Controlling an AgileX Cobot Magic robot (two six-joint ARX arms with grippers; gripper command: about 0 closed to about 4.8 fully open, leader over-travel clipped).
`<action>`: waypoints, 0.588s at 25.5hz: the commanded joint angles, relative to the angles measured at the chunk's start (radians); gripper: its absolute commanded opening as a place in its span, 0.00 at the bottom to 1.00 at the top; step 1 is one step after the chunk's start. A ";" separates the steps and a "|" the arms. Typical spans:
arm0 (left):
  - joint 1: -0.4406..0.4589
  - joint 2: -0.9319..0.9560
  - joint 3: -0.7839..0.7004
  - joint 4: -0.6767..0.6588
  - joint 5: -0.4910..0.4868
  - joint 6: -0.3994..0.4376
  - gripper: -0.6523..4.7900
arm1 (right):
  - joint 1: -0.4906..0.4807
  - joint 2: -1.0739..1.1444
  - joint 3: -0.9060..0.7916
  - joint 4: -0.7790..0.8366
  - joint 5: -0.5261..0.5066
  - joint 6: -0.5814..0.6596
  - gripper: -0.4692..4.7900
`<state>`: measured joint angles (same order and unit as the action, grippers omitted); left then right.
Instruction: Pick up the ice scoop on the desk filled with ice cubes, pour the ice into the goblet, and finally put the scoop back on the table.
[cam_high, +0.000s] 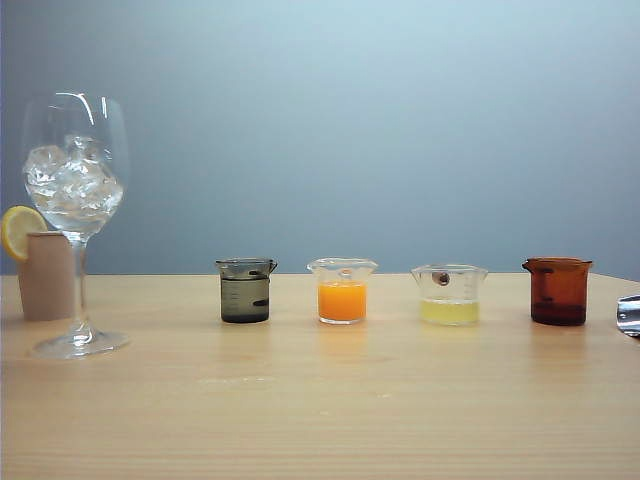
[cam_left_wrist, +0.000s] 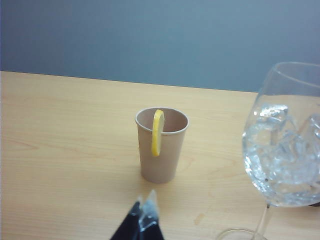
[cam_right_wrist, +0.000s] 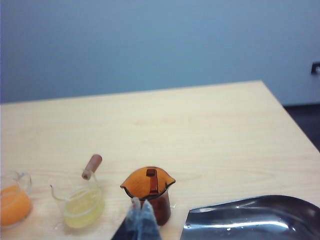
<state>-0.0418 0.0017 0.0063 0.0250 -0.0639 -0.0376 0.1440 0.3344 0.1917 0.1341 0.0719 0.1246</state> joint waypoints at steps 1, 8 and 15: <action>0.002 0.000 0.003 0.012 -0.001 0.003 0.12 | -0.006 -0.090 -0.053 0.020 -0.001 -0.015 0.07; 0.002 0.000 0.003 0.012 -0.001 0.003 0.12 | -0.044 -0.235 -0.124 0.017 -0.008 -0.080 0.07; 0.002 0.000 0.003 0.012 -0.002 0.003 0.12 | -0.092 -0.333 -0.182 0.015 -0.030 -0.081 0.07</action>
<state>-0.0418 0.0017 0.0063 0.0250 -0.0639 -0.0376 0.0540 0.0139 0.0189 0.1375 0.0494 0.0471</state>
